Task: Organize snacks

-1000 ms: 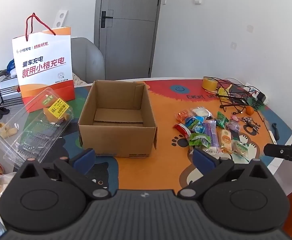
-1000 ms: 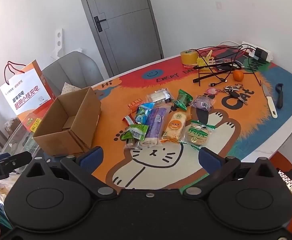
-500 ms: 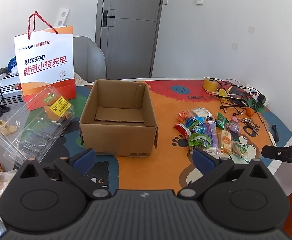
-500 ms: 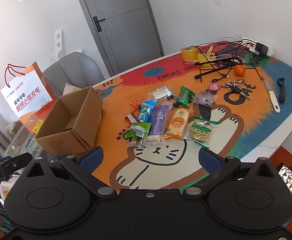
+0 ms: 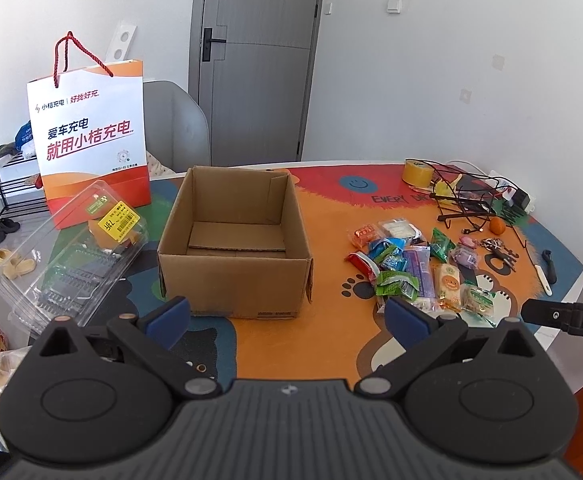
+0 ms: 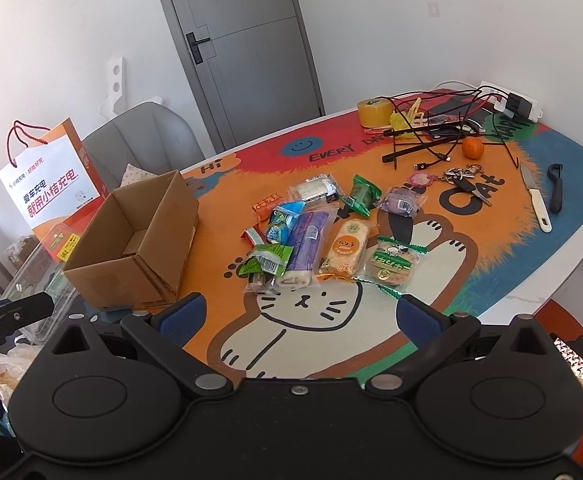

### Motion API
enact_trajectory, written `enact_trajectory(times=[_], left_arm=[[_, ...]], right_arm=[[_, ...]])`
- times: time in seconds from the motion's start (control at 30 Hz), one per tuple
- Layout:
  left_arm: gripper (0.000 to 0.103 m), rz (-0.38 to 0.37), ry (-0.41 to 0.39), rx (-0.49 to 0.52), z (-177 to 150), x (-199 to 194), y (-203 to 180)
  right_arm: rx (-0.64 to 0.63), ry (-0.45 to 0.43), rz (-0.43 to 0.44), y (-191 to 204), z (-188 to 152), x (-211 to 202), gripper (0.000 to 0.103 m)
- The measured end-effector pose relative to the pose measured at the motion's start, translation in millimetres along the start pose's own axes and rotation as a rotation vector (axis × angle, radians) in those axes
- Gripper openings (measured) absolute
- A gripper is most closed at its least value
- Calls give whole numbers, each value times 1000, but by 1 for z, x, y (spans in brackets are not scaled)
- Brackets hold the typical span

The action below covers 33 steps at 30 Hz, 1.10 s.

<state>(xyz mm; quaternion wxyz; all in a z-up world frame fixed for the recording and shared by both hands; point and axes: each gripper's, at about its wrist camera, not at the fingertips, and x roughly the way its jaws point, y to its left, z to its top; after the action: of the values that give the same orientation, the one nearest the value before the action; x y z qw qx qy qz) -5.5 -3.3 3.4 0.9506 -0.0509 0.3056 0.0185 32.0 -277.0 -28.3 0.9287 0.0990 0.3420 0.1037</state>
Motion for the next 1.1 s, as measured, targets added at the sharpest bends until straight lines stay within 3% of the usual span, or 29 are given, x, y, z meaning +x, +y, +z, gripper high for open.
enact_trajectory(times=[1.1], left_arm=[[103,12,-16,4,0,-5,7]], right_arm=[[-17,5,4,7,-4,0,103]])
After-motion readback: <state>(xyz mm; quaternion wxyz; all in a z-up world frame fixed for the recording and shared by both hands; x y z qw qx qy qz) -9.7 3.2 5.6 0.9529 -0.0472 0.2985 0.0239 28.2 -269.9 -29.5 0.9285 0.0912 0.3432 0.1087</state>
